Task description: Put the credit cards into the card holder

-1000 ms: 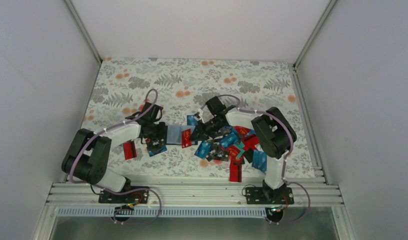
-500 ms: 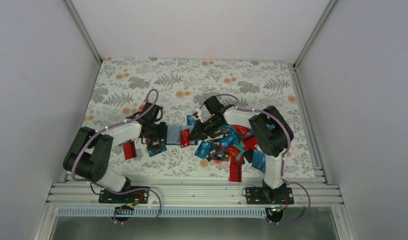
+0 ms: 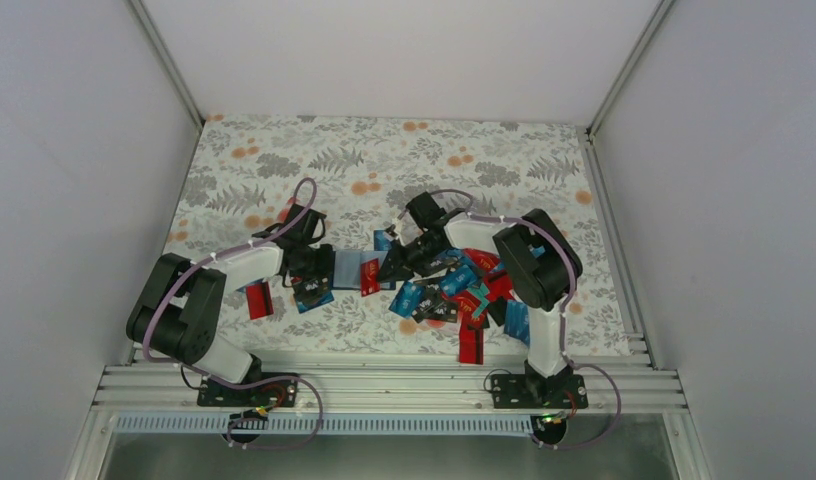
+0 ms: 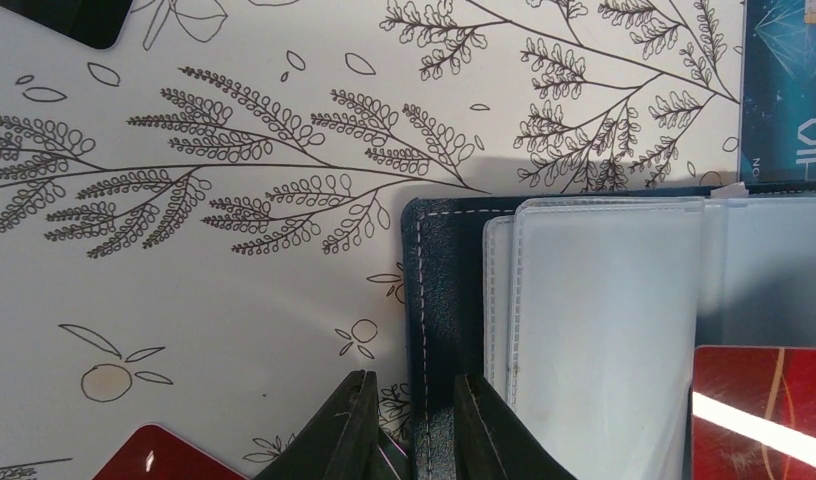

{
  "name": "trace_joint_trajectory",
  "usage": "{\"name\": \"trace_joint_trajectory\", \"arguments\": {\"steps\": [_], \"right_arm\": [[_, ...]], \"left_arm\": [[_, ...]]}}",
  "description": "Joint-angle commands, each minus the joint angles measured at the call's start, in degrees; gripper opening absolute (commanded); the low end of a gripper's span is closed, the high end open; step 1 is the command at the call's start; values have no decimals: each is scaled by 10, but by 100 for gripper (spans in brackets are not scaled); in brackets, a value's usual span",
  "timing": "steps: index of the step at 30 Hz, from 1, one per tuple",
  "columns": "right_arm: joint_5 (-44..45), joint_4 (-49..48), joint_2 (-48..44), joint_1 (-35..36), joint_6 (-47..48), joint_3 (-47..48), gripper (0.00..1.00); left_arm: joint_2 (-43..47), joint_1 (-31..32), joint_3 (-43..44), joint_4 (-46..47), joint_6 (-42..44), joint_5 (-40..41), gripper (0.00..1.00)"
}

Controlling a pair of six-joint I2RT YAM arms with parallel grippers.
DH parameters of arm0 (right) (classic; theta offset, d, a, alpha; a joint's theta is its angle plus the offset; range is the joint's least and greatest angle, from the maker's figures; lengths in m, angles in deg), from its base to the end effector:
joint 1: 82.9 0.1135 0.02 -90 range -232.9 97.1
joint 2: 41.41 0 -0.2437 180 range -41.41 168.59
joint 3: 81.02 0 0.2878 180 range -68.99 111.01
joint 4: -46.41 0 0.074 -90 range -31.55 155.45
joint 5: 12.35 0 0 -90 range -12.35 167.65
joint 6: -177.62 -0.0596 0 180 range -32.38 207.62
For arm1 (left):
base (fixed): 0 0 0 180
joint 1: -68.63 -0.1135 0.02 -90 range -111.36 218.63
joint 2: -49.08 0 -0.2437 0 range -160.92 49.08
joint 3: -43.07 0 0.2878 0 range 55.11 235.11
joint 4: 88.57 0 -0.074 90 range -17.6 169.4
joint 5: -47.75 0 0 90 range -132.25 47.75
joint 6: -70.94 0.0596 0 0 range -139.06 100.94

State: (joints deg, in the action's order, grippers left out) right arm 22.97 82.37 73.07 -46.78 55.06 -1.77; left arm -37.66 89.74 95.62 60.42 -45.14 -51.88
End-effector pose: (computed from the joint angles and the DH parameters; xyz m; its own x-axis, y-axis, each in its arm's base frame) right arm 0.2872 0.2698 0.0666 -0.9422 -0.3024 0.1439 -0.0548 0.5632 0.8245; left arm 0.2762 -0.1173 0.0746 -0.9455 -0.0996 -0.3100 0.0054 0.9471 -0.3208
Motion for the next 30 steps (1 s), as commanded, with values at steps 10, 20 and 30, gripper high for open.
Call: {"name": "trace_joint_trajectory", "arguments": {"steps": [10,20,30], "right_arm": [[-7,12,17,7,-14,38,4],[14,18,-2,6,-19,22,4],[21,1,6,7,-31,19,4]], "left_arm": [[7,-3,11,6,12,-14,20],[14,-3,11,5,15,-13,19],[11,-3,9,9,14,-14,19]]}}
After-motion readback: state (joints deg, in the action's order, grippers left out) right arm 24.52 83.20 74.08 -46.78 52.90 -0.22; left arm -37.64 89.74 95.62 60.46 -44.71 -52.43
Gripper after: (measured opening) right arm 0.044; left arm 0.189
